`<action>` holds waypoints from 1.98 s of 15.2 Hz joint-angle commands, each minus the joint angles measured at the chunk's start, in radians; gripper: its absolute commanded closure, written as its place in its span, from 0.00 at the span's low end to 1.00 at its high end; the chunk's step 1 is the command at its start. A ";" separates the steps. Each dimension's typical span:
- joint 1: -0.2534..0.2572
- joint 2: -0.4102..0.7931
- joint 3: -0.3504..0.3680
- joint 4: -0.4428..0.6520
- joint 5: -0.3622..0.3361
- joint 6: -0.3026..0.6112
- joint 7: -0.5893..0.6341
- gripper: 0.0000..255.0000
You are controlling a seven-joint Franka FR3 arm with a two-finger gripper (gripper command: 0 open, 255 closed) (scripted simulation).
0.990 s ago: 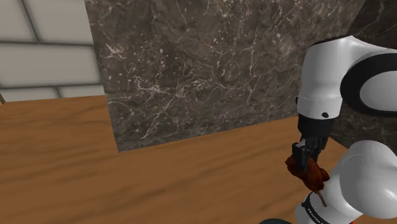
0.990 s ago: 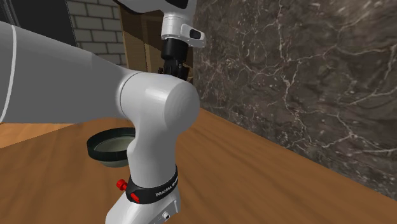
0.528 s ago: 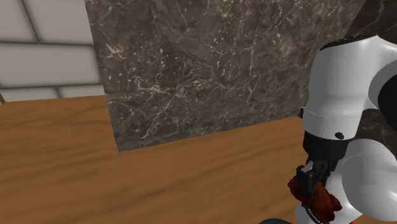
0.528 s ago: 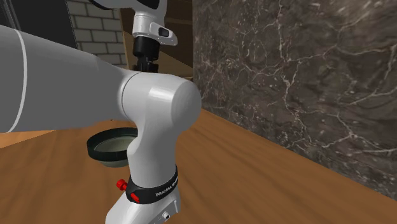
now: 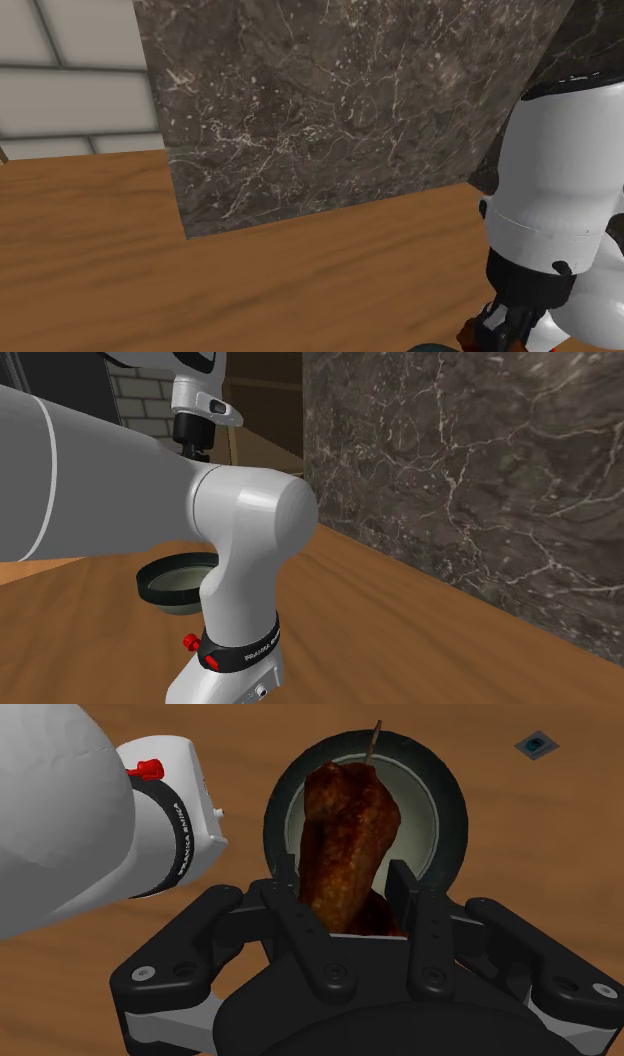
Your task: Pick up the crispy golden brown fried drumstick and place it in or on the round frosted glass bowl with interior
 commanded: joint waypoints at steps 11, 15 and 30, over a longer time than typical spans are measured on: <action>0.034 -0.010 0.119 -0.135 0.111 0.123 -0.022 1.00; 0.045 -0.002 0.167 -0.176 0.156 0.169 -0.031 1.00; 0.049 0.003 0.186 -0.190 0.174 0.188 -0.035 0.00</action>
